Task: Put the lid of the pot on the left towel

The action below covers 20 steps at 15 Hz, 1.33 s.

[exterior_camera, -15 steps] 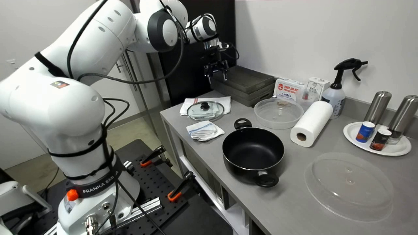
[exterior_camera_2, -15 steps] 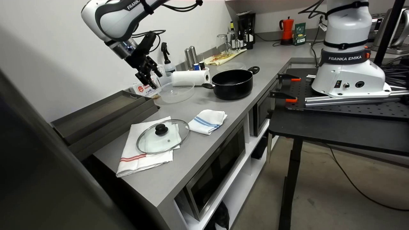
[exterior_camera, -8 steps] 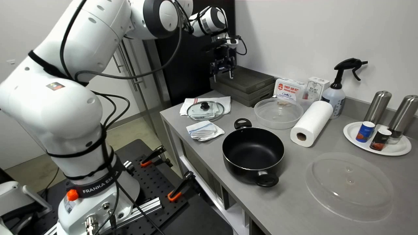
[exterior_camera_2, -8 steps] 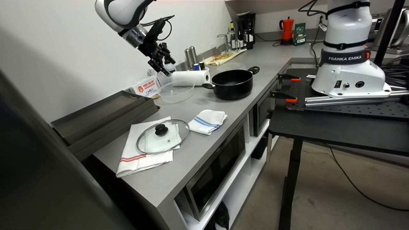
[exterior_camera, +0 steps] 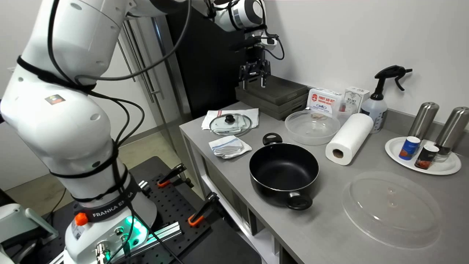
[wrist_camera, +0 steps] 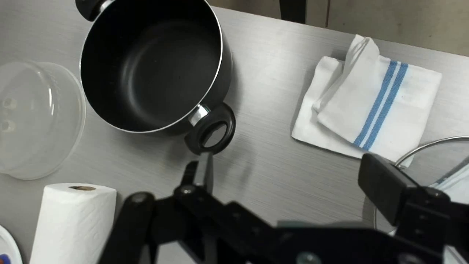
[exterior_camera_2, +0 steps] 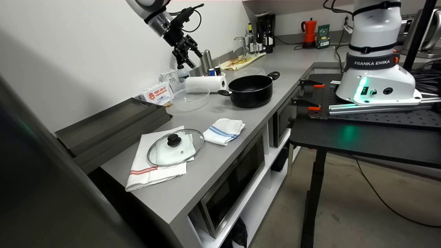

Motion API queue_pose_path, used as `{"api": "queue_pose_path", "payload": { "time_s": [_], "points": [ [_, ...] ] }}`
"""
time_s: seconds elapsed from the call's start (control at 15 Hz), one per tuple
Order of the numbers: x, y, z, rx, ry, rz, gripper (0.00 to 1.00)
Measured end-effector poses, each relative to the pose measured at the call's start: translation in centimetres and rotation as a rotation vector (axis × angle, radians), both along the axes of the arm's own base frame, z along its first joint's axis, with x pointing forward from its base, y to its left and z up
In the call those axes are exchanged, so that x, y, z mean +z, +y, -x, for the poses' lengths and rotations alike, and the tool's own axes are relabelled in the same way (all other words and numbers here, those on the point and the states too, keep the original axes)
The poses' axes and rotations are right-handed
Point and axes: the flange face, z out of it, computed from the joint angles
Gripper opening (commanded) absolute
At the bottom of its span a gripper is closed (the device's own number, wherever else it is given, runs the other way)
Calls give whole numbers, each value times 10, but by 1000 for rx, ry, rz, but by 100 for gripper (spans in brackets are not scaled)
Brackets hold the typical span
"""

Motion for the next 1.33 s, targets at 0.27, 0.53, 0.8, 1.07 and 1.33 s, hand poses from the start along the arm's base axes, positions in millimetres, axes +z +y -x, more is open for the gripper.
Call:
{"api": "queue_pose_path", "payload": {
  "time_s": [0.27,0.53,0.8,1.07,1.33],
  "points": [
    [20,-28,24,-48,-23,-38,100],
    [31,-61,56,-115,-41,-81,100],
    [31,-98,93,-200,-87,-143,100],
    [20,-129,138,-286,-117,-205,100],
    [7,-153,178,-333,-162,-271,100]
  ]
}}
